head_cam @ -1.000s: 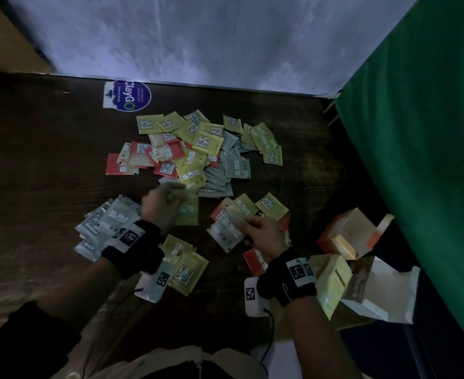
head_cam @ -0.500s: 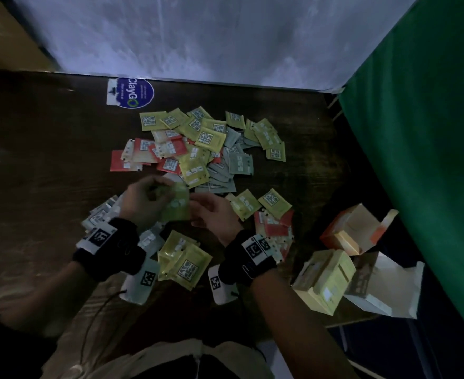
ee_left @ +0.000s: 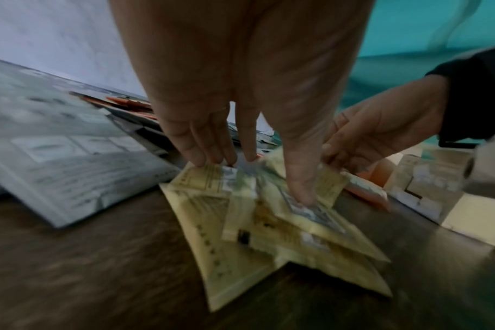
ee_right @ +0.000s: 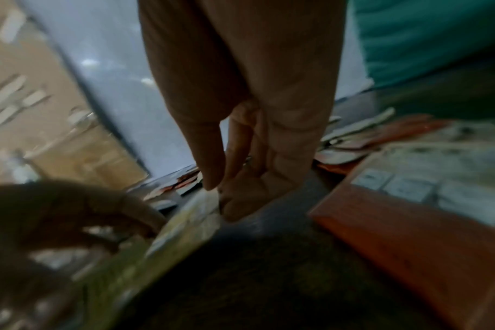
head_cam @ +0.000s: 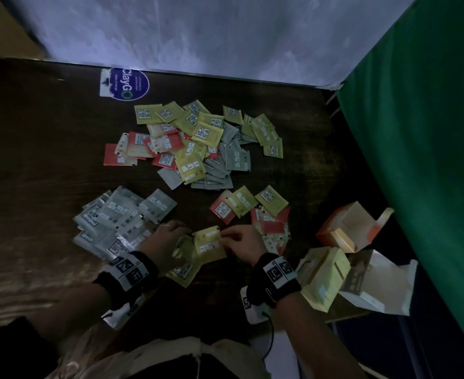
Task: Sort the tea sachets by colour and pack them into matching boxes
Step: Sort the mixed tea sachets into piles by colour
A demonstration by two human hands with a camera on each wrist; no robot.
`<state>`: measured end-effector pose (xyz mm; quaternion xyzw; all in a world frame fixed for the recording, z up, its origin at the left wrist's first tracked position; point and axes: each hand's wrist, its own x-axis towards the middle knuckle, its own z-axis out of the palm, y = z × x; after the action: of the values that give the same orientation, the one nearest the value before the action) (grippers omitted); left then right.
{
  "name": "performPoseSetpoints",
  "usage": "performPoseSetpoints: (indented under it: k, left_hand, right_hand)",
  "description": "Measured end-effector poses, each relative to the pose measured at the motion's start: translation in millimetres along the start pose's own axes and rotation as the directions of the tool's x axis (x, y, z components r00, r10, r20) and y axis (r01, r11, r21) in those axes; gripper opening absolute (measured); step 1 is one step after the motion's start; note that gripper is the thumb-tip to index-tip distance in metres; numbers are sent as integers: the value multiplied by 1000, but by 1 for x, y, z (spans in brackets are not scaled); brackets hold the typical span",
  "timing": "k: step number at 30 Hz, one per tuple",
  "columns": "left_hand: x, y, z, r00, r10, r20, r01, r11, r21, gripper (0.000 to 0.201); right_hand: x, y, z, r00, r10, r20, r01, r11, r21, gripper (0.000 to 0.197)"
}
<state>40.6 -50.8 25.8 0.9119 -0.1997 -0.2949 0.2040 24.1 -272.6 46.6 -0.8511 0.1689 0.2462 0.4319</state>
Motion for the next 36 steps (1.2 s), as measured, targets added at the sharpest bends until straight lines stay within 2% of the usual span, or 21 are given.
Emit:
performPoseSetpoints:
  k: [1,3,4,6,8,10,14,17,19,21,23,25,27,28,30,32,33,34,36]
  left_hand:
    - [1,0,1,1000,3,-8,-4,1000,-10,69]
    - [2,-1,1,1000,7,-10,-7,1000,-7,68]
    - [3,-1,1,1000,5,-6,-5,1000,-4,67]
    - [4,1,2,1000,10,-7,-10,1000,6,65]
    - [5,3,2,1000,-4,3,4,999,40,63]
    - [5,4,2,1000,-13,11,12,997,83,62]
    - [5,5,1,999,-3,38,-1,994,108,65]
    - [4,-1,-2,997,3,75,-16,986,164,85]
    - [1,-7,-5,991,45,125,-69,980,189,96]
    - [-4,-14,-1,986,123,111,-140,976,167,93]
    - [-6,-20,7,986,141,86,-151,981,119,90]
    - [-6,-19,11,985,156,69,-160,985,59,89]
    - [-5,-11,12,977,209,38,-209,978,-3,83]
    - [-5,-6,11,979,199,30,-198,980,-30,77]
    - [-6,1,9,988,152,40,-150,987,-59,68]
    - [-8,3,10,993,117,24,-116,992,-48,61]
    - [-8,3,12,994,109,15,-108,993,-39,59]
    - [-10,5,11,994,106,5,-105,994,-28,57]
    - [-9,5,11,994,112,0,-112,993,-27,55]
  right_hand:
    - [4,-3,-2,999,-31,-29,28,995,-94,25]
    - [20,-12,-10,980,-88,-178,44,970,-241,28]
    - [30,-17,-16,961,-98,-257,14,951,-309,32]
    - [53,-25,-30,933,-36,-359,-115,913,-391,43]
    - [71,-29,-39,930,84,-358,-227,897,-380,56]
    - [84,-25,-44,929,141,-341,-261,905,-337,62]
    - [90,-21,-48,947,164,-276,-254,908,-332,54]
    - [77,-25,-50,937,80,-340,-210,907,-365,38]
    - [53,-29,-48,921,-19,-390,-103,951,-290,28]
    - [23,-28,-37,940,8,-342,-24,999,-43,28]
    - [-3,-21,-16,979,49,-196,-22,990,142,41]
    - [-16,-14,3,997,64,-39,-59,992,107,47]
    - [-14,-10,12,998,67,12,-67,998,-7,39]
    - [-10,-9,10,999,48,-24,-49,998,-33,36]
    - [7,-8,-7,979,11,-204,-34,993,-110,33]
    - [35,-5,-37,896,31,-442,-112,981,-158,33]
    - [48,-4,-54,851,80,-519,-188,969,-159,35]
    - [60,-3,-70,820,141,-554,-272,949,-161,39]
    - [75,-1,-93,811,269,-519,-414,891,-184,50]
